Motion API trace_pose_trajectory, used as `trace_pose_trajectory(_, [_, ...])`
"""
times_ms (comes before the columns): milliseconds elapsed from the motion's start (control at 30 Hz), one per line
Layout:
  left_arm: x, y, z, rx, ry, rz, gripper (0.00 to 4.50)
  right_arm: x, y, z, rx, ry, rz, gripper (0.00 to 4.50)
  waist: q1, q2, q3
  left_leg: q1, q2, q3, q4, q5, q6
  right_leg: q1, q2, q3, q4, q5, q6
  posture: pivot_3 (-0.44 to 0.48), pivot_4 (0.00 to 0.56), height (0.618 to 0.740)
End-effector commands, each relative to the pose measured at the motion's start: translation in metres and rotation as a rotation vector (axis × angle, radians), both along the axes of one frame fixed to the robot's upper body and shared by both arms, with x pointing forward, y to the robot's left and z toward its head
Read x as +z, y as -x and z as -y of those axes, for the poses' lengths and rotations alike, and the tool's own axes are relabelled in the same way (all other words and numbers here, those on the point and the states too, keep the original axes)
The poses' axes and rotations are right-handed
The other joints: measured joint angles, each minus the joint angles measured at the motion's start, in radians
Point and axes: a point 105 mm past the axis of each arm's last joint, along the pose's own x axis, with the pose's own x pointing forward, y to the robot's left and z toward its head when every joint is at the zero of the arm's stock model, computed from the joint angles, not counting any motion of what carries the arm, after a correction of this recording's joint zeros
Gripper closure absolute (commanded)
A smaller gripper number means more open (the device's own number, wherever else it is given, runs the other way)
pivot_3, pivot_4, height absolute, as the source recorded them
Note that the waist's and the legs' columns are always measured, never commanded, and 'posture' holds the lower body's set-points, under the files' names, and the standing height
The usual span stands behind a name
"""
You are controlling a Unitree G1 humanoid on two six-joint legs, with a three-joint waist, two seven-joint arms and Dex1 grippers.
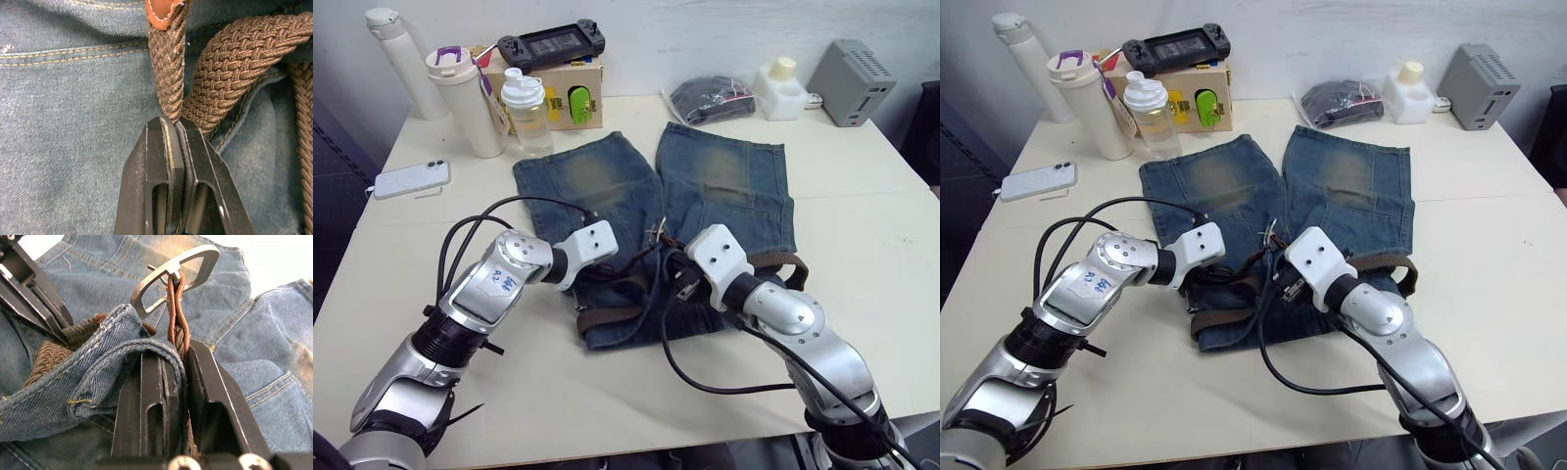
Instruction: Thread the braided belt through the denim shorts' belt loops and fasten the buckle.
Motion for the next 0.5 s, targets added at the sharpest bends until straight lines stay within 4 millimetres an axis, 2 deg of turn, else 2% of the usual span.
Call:
trace_pose_trajectory(33, [0.014,-0.002,0.004,0.0,0.036,0.043,4.5,0.001,0.006,-0.002,0.016,0.025,0.008,4.49,0.0,0.0,0.0,0.0,0.0,0.0,0.0,0.0,0.0,0.0,0.0,0.0,0.0,0.0,0.0,0.0,0.15,0.69])
trace_pose_trajectory(200, [0.018,0.006,0.01,-0.016,0.076,0.024,4.5,-0.012,0.0,0.007,-0.042,0.053,-0.048,4.49,0.0,0.0,0.0,0.0,0.0,0.0,0.0,0.0,0.0,0.0,0.0,0.0,0.0,0.0,0.0,0.0,0.15,0.69])
trace_pose_trajectory(500, [0.015,0.006,0.007,0.041,0.096,0.002,4.5,-0.019,0.003,0.006,-0.025,0.107,-0.074,4.49,0.001,0.0,0.0,0.0,0.0,0.0,0.0,0.0,0.0,0.0,0.0,0.0,0.0,0.0,0.0,0.0,0.15,0.69])
